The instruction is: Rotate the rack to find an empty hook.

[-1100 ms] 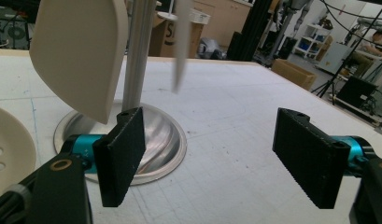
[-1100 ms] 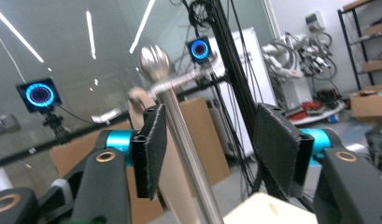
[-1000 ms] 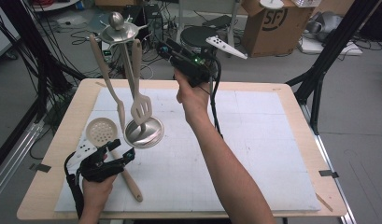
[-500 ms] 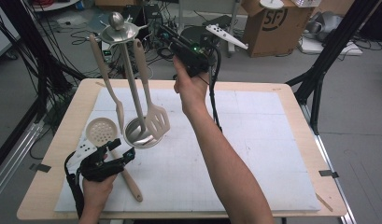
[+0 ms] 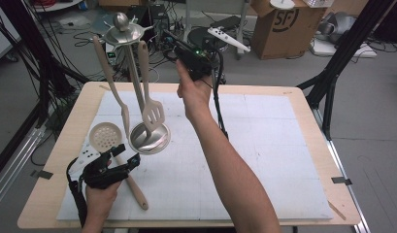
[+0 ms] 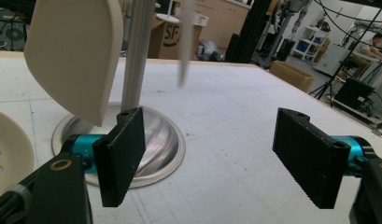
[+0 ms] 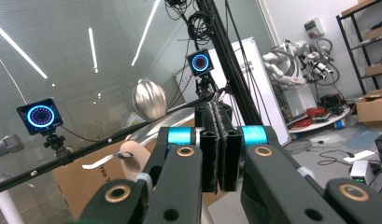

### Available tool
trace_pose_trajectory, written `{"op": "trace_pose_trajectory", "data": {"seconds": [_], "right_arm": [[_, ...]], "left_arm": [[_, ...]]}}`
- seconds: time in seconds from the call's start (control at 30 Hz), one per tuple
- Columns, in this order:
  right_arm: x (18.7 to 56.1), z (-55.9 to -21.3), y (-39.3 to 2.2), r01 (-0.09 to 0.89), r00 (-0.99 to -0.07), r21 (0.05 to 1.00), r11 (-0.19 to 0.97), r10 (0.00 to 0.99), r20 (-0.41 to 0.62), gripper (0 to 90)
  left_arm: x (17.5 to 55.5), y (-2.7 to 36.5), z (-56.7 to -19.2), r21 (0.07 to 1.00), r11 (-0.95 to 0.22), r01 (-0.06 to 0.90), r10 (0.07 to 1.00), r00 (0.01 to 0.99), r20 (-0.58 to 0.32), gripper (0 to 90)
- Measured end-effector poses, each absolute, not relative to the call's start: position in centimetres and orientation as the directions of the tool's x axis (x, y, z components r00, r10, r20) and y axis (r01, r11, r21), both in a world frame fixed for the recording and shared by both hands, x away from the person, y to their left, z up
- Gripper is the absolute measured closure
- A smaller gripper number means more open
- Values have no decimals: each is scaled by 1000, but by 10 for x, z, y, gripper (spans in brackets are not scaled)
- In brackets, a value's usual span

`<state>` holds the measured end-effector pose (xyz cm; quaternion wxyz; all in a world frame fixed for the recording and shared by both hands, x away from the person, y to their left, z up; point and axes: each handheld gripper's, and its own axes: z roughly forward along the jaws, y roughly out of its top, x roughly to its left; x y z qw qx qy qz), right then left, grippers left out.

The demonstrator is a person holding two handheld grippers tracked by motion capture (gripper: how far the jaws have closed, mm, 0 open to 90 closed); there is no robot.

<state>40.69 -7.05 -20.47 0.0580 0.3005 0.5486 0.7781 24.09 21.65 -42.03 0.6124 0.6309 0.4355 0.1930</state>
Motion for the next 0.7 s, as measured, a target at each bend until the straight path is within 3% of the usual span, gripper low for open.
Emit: {"op": "trace_pose_trajectory", "data": {"seconds": [0.7], "right_arm": [[390,-210,-38,264,-848,931,-253,400,349,899]], "left_arm": [[243,213,-421,942,124,313,781,555,-288,261]]}}
